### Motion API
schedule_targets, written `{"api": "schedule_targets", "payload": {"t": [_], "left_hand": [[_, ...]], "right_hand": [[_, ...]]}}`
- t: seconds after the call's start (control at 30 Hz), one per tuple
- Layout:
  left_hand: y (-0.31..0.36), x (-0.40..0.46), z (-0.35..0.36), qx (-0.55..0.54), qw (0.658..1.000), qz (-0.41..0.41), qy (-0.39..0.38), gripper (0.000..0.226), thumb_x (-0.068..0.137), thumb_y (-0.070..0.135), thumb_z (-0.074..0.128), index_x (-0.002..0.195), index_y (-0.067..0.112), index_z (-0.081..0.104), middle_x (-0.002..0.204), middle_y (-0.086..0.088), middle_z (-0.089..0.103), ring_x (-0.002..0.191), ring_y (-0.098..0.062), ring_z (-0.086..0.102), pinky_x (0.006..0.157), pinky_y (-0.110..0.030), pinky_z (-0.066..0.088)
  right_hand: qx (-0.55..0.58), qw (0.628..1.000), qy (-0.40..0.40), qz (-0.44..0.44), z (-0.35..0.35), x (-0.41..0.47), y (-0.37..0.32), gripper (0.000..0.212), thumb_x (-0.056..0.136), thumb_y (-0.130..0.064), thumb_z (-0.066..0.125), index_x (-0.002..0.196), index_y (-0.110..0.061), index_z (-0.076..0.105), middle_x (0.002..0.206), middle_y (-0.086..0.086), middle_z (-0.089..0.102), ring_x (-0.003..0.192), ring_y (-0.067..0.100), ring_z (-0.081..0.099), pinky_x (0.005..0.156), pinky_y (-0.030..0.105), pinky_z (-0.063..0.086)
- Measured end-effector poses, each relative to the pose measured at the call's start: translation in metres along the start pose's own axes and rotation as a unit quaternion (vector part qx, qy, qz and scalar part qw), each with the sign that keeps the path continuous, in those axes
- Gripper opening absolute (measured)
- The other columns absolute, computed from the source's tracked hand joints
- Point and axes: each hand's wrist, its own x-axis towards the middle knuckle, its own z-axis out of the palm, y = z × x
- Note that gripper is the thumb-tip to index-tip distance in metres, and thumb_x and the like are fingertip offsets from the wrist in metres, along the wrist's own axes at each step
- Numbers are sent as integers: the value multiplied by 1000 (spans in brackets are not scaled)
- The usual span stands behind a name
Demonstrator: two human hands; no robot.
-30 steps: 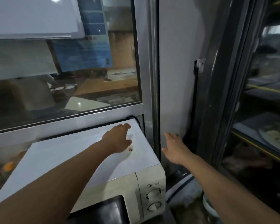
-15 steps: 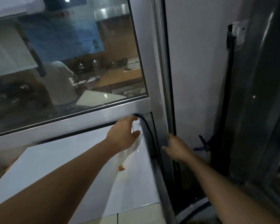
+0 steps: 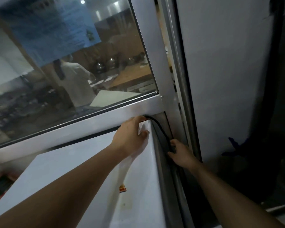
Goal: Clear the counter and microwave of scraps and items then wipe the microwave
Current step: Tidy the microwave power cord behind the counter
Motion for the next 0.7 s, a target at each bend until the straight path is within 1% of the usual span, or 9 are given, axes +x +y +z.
{"api": "schedule_targets", "payload": {"t": [0.1, 0.2, 0.27, 0.33, 0.4, 0.5, 0.57, 0.63, 0.7], "left_hand": [[0, 0, 0, 5, 1000, -6, 0, 40, 91, 28, 53, 131, 25, 49, 130, -1, 56, 114, -22, 55, 93, -33, 46], [1, 1, -1, 9, 1000, -6, -2, 40, 91, 27, 53, 131, 23, 49, 131, -2, 56, 116, -23, 55, 95, -35, 46], [5, 1, -1, 11, 1000, -3, -5, 39, 92, 25, 52, 131, 22, 48, 132, -3, 55, 115, -24, 55, 95, -36, 46], [10, 1, 0, 4, 1000, 1, -7, 39, 93, 23, 52, 132, 21, 48, 133, -4, 54, 115, -23, 55, 96, -36, 46], [16, 0, 0, -4, 1000, 3, -10, 40, 93, 21, 53, 132, 21, 47, 134, -3, 53, 118, -22, 53, 98, -37, 44], [25, 1, 0, -11, 1000, 14, -9, 40, 91, 20, 55, 131, 19, 47, 134, -4, 53, 123, -23, 50, 102, -38, 42], [33, 4, -2, -18, 1000, 22, -6, 41, 91, 19, 55, 132, 17, 47, 134, -4, 53, 124, -22, 49, 103, -37, 41], [41, 7, -5, -21, 999, 32, -6, 42, 91, 19, 55, 132, 17, 46, 134, -5, 52, 122, -22, 50, 102, -35, 42], [49, 11, -6, -19, 999, 37, -13, 43, 91, 19, 55, 133, 18, 45, 136, -4, 51, 121, -22, 50, 100, -35, 42]], "right_hand": [[11, 1000, -10, -1, 5, 4, 4, 40, 92, -15, 56, 130, -9, 48, 129, 6, 53, 119, 23, 52, 93, 22, 38], [2, 1000, 27, 2, 3, 3, 12, 10, 93, -11, 53, 97, -8, 61, 104, 11, 59, 95, 22, 58, 74, 19, 41], [7, 999, 40, 5, -6, -2, 18, 17, 94, -9, 49, 78, -10, 55, 83, 6, 58, 80, 19, 57, 56, 16, 38], [1, 999, 48, 7, -21, -8, 21, 19, 95, -12, 48, 77, -6, 53, 72, 4, 56, 70, 18, 55, 55, 15, 39], [-5, 998, 62, 7, -39, -13, 21, 19, 95, -15, 49, 81, -3, 55, 75, 9, 60, 72, 22, 58, 63, 26, 44], [-20, 995, 98, 6, -70, -23, 16, 19, 93, -19, 52, 77, -10, 55, 74, 4, 61, 69, 20, 58, 60, 28, 45], [-28, 991, 133, -4, -91, -31, 8, 20, 91, -20, 55, 72, -16, 55, 74, 4, 63, 71, 22, 60, 65, 32, 49], [-43, 987, 151, -13, -110, -38, -5, 21, 89, -19, 58, 68, -19, 54, 74, 2, 63, 70, 21, 59, 63, 27, 48], [-69, 983, 166, -25, -126, -43, -21, 14, 87, -19, 62, 73, -20, 61, 72, -3, 60, 70, 14, 55, 51, 12, 39]]}}
